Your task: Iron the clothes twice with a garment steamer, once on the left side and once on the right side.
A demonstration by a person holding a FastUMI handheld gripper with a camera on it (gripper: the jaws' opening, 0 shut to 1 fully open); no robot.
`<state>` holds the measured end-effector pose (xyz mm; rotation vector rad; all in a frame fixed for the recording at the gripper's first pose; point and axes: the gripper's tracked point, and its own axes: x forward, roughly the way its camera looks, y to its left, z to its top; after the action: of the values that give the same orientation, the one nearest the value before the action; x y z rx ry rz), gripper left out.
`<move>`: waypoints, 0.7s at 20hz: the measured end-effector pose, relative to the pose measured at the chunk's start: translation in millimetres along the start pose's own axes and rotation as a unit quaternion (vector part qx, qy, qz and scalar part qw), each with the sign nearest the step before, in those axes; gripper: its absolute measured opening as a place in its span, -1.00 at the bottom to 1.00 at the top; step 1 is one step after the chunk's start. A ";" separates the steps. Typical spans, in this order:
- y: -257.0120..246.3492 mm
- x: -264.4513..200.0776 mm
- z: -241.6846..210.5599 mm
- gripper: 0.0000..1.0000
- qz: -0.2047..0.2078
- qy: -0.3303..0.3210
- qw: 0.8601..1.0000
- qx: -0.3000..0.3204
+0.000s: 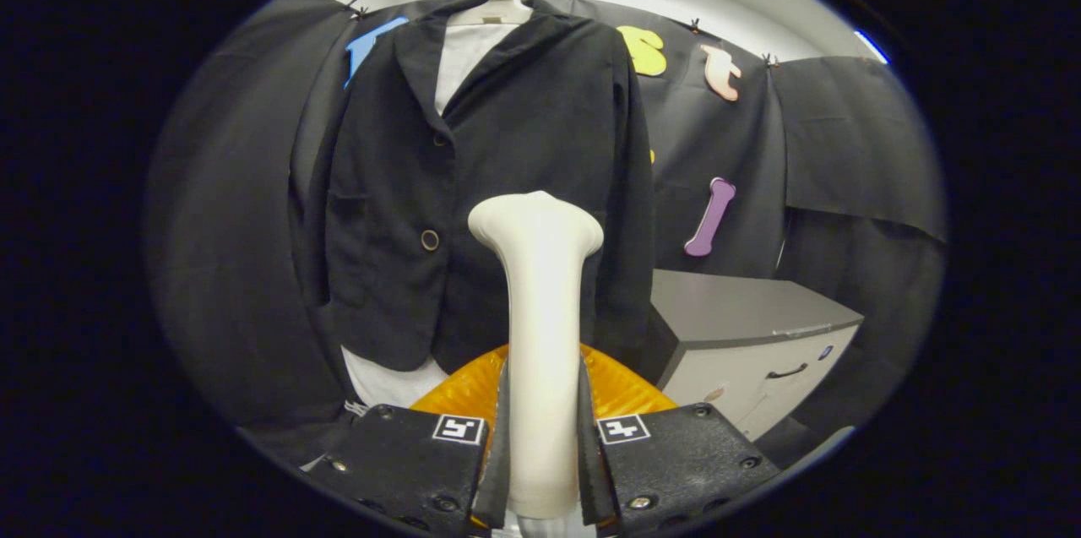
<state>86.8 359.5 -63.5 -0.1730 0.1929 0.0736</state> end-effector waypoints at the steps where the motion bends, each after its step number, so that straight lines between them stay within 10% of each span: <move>1: 0.4 -1.3 -9.0 -0.29 0.001 0.011 1.000 -0.004; 14: 17.6 2.1 -90.2 -0.29 0.016 0.105 0.994 -0.010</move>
<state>70.6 360.9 -154.0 -0.1984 0.4043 0.0896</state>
